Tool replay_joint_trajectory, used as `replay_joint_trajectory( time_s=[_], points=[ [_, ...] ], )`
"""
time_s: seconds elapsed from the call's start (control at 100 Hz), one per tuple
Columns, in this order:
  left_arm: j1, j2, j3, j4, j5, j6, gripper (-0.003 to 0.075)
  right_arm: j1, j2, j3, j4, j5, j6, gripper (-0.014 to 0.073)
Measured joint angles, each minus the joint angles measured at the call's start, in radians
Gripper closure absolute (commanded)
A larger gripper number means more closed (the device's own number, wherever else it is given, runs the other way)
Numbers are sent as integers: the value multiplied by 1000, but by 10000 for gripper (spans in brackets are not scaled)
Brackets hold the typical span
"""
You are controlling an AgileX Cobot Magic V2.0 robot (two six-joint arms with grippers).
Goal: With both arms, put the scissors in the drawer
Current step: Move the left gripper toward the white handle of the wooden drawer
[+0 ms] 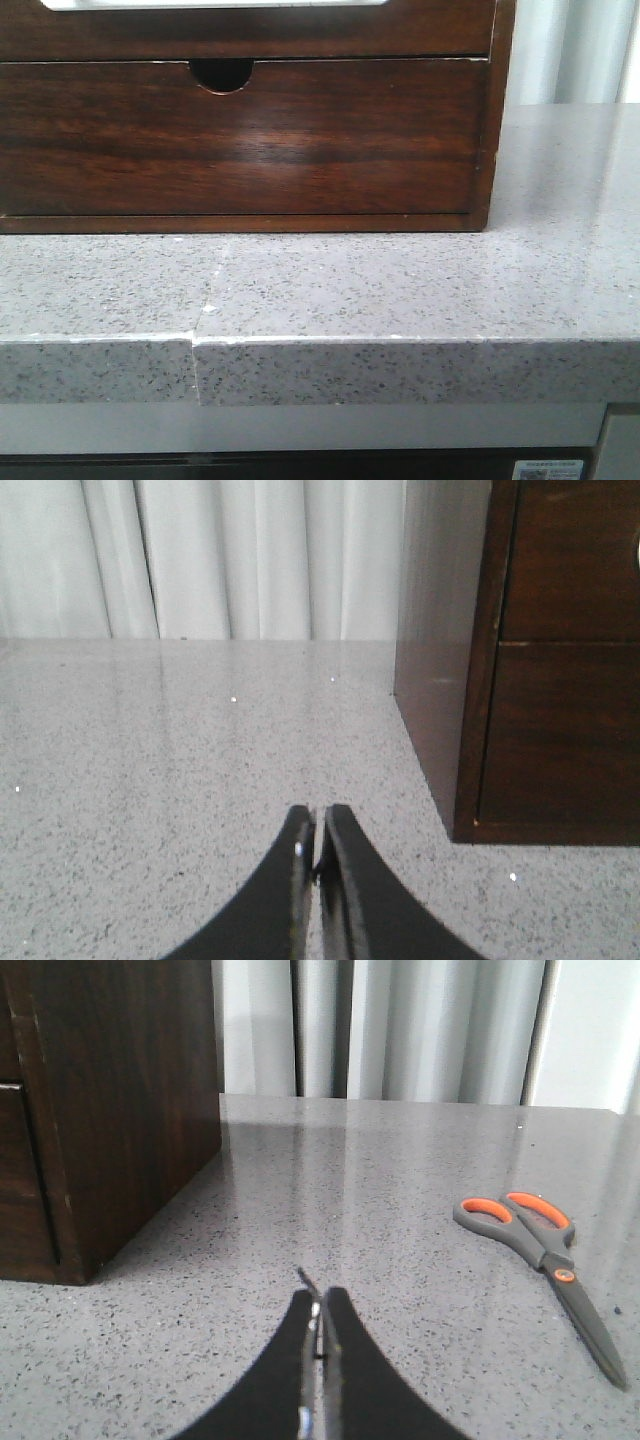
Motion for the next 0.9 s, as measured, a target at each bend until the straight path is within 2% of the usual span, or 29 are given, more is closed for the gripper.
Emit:
replay_joint_trajectory(
  time_s=[0.12,0.26,0.57,0.75,0.9],
  points=[
    [0,0,-30,-39,9,0,741,0,0,-60,23,55,0,662],
    [0,0,-149,-106,49,0,741,0,16,-192,30,143,0,662],
    [0,172,-454,-116,228,4,741,0,310,-507,30,363,0,662],
    [0,282,-518,-116,255,21,741,0,458,-645,30,448,0,662],
    [0,303,-518,-116,261,23,741,0,514,-664,30,454,0,662]
  ],
)
